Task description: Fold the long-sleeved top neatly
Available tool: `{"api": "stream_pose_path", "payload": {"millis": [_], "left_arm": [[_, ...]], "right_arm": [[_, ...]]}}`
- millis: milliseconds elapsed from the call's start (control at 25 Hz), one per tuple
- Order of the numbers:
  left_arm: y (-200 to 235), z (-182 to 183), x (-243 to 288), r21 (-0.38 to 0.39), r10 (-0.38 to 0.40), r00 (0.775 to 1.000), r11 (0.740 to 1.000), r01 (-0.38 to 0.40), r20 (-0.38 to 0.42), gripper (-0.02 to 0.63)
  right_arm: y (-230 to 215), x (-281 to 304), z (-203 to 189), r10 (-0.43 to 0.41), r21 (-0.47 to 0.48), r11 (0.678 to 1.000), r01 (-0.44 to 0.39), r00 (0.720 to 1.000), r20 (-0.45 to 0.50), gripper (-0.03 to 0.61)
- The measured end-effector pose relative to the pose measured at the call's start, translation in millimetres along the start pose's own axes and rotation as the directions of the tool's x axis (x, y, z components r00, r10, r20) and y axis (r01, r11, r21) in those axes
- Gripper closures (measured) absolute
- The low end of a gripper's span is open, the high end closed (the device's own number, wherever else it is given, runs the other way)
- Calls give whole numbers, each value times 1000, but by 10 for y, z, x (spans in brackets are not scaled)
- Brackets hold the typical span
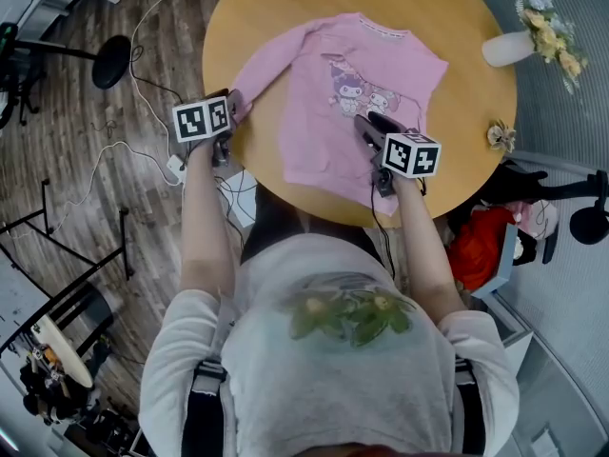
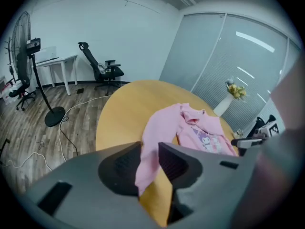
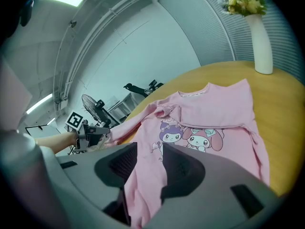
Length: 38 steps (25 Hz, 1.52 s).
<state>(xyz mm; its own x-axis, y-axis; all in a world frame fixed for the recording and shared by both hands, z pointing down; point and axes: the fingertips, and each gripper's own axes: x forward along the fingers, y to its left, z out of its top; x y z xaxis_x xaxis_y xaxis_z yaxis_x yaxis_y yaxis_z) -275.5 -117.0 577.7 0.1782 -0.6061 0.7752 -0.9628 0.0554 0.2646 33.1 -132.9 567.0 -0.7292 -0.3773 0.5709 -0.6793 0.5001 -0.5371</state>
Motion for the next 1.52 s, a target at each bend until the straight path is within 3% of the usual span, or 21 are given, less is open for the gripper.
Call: {"api": "stream_pose_path", "payload": {"millis": [80,480,640,920,1000,1040,1080,1320,1440,1520], "left_arm": [[50,-82,-20,3,-10,1000,1000,10,-20,487],[459,-569,-225,-70,-31,999,997,30,-11,464],[530,-704,-147,-119,-51,998,992,48,-24,405],[582,-887,-66,-261,-177,984,951,167,-14,405],[616,-875,-63,-246,-180,983,955,169,-24,484],[655,-837,-71,-234,-169,985,959,160,-19,567],[697,-775,-90,-223,-159,987,963,154,-6,577],[1091,-136,-377,-180,-111,987,975,131,119,580],[1215,344,-529,-191,-150,970,964,186,189,580],[1207,668,-619,-153,-172,959,966,210,227,580]], "right_arm": [[30,23,23,-14,11,1000,14,1000,11,402],[366,364,-30,-40,42,998,40,999,9,402],[537,520,-14,-43,33,999,43,999,3,402],[788,681,-33,-50,27,998,50,999,3,402],[830,706,-42,-56,29,998,56,998,7,402],[849,719,-45,-60,30,998,60,998,10,402],[866,733,-48,-65,32,997,64,998,14,402],[1007,816,-36,-78,44,996,76,996,50,402],[1084,867,23,-83,48,996,79,994,78,402],[1111,892,74,-87,47,995,83,992,93,402]]}}
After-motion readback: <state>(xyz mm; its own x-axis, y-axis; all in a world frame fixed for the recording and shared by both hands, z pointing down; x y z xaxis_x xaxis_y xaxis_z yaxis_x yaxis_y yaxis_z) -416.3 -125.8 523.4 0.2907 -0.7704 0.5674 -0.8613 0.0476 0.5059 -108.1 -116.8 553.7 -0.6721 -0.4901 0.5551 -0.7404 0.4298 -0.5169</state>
